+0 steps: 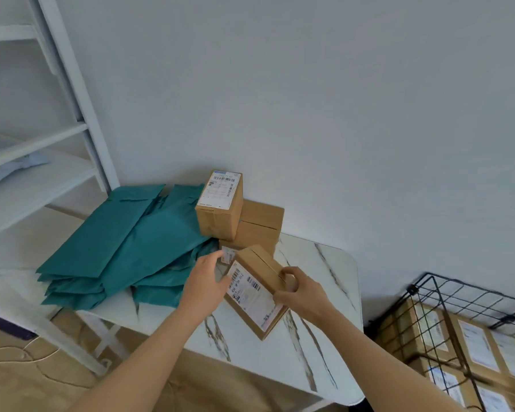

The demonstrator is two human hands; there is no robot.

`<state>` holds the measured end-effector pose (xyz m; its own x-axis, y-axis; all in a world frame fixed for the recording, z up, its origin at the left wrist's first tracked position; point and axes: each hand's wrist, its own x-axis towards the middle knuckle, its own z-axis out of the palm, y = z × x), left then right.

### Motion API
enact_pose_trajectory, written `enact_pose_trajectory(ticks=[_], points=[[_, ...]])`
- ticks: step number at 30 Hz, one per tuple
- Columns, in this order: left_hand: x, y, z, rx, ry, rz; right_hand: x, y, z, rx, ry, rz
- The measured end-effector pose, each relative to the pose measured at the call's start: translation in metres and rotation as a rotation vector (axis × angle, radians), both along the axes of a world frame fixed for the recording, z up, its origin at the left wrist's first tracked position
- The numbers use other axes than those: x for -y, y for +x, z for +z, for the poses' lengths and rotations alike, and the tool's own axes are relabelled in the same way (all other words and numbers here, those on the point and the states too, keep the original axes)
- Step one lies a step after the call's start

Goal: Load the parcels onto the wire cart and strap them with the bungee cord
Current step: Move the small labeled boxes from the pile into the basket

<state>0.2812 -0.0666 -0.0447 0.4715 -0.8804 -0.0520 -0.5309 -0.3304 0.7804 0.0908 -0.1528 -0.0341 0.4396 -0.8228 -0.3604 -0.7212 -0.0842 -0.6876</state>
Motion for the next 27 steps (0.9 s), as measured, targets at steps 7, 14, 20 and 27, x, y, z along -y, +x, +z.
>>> enact_pose_trajectory(ticks=[7, 14, 20, 27], points=[[0.015, -0.043, 0.0, -0.374, -0.031, 0.072, -0.025, -0.05, 0.011, 0.339, 0.251, -0.398], [0.037, -0.1, 0.005, -0.847, 0.178, -0.121, -0.03, -0.108, 0.023, 0.522, 0.308, -0.587], [0.056, -0.162, 0.011, -0.874, 0.252, -0.253, -0.039, -0.165, 0.028, 0.66, 0.335, -0.699], [0.072, -0.276, 0.018, -0.852, 0.266, -0.35, -0.042, -0.272, 0.033, 0.747, 0.338, -0.851]])
